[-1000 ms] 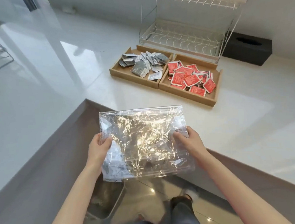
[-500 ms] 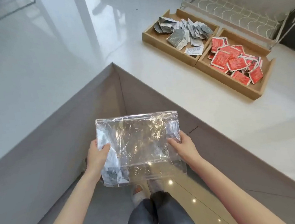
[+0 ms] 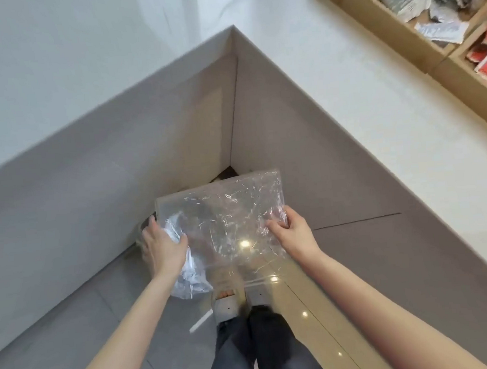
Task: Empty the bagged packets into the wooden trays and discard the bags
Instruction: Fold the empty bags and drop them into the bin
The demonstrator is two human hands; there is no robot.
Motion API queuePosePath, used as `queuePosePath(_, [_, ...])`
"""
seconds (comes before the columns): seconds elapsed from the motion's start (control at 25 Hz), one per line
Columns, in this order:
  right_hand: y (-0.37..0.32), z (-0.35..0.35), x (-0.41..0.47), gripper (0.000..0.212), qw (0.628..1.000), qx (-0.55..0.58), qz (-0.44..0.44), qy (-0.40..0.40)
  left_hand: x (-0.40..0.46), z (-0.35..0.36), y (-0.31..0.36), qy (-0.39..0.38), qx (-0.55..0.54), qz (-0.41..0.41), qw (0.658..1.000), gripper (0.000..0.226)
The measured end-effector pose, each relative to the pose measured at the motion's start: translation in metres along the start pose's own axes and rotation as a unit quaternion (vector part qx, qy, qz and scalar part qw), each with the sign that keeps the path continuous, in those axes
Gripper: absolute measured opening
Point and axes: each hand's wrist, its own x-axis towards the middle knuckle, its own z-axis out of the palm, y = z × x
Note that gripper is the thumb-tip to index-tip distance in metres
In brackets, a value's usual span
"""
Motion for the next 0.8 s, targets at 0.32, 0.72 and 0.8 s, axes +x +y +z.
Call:
queuePosePath(0.32, [0.005, 0.081, 0.064, 0.018, 0.992, -0.043, -0.08, -0.085, 0.031, 0.055, -0.017, -0.131, -0.176, -0.047, 0.974, 0.052])
queuePosePath(0.72, [0.042, 0.151, 0.148, 0.015, 0.862, -0.35, -0.276, -0.242, 0.11, 0.091, -0.059, -0.17, -0.642, -0.25, 0.705, 0.048])
queuePosePath(0.8, [0.051, 0.163, 0.164, 0.015, 0.827, -0.392, -0.309, -0.259, 0.126, 0.101, -0.075, -0.161, -0.672, -0.258, 0.675, 0.053])
